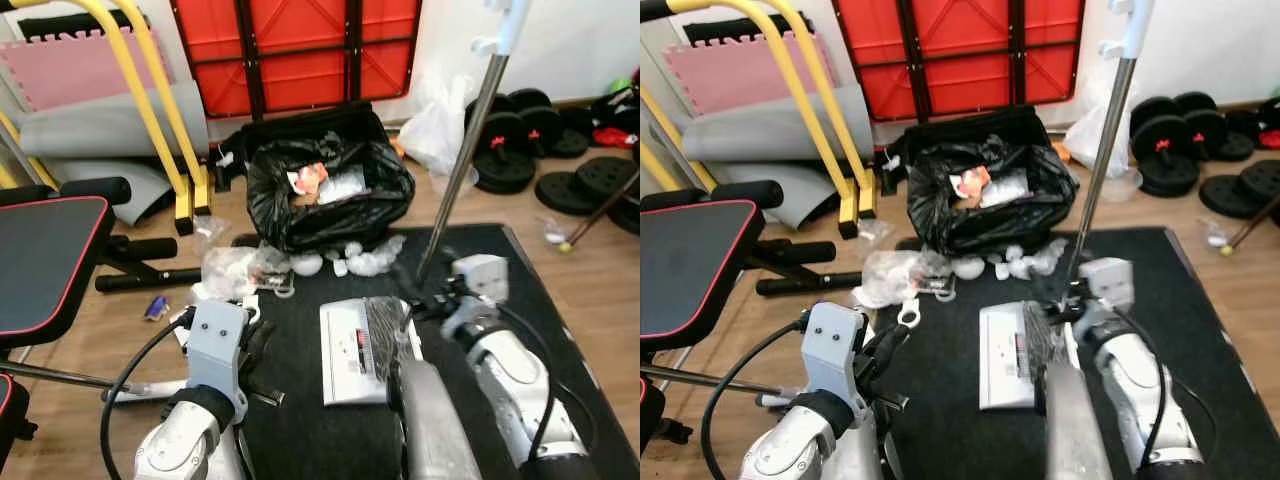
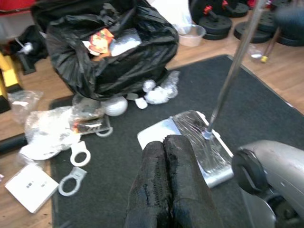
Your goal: Sweep floor
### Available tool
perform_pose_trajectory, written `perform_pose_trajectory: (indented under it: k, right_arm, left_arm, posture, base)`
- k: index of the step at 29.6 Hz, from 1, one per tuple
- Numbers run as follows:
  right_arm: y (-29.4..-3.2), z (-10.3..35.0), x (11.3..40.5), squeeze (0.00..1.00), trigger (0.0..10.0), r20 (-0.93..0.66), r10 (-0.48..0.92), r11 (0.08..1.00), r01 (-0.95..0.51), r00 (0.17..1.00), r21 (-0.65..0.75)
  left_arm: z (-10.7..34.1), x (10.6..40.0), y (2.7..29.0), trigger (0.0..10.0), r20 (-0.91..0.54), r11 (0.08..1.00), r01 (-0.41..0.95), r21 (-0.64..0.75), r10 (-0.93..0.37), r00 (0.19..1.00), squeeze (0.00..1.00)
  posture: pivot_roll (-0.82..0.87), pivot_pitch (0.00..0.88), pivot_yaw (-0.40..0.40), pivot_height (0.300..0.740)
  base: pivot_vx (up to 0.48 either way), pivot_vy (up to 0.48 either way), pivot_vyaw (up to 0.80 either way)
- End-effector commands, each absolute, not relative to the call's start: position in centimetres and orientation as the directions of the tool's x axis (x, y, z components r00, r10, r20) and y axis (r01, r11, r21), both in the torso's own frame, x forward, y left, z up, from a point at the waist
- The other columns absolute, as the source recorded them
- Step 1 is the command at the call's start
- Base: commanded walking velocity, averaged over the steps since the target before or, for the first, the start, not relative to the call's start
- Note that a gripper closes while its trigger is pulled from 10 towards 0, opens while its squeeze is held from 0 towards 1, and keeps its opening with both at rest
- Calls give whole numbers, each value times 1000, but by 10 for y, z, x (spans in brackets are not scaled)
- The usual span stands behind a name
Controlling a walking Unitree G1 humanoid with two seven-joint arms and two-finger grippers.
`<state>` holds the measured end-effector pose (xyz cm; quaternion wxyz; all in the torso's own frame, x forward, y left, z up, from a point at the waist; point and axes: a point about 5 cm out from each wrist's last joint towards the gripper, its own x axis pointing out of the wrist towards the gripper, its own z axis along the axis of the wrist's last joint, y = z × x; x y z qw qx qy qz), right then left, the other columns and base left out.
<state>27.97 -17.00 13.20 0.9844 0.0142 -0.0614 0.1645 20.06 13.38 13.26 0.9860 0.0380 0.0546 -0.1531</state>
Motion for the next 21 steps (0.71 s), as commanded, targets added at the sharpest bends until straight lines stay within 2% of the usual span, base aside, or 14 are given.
perform_pose_trajectory:
  k: [1,6,21]
  right_arm:
    - [-162,134,270,0,10000,122,374,926,-378,919,5]
    - [-145,128,251,0,10000,87,469,883,-469,879,-22]
    - [-141,131,252,0,10000,39,496,868,-497,867,2]
  left_arm:
    - [129,199,137,10000,-123,966,249,73,-239,963,0]
    - [126,200,141,10000,-111,981,177,76,-168,979,0]
    - [123,210,141,10000,-106,980,170,106,-159,982,0]
  posture:
    - [-94,25,-11,475]
    - [-97,12,-12,490]
    - [-91,0,-13,545]
  base:
    - [0,0,0]
    - [0,0,0]
    - [0,0,0]
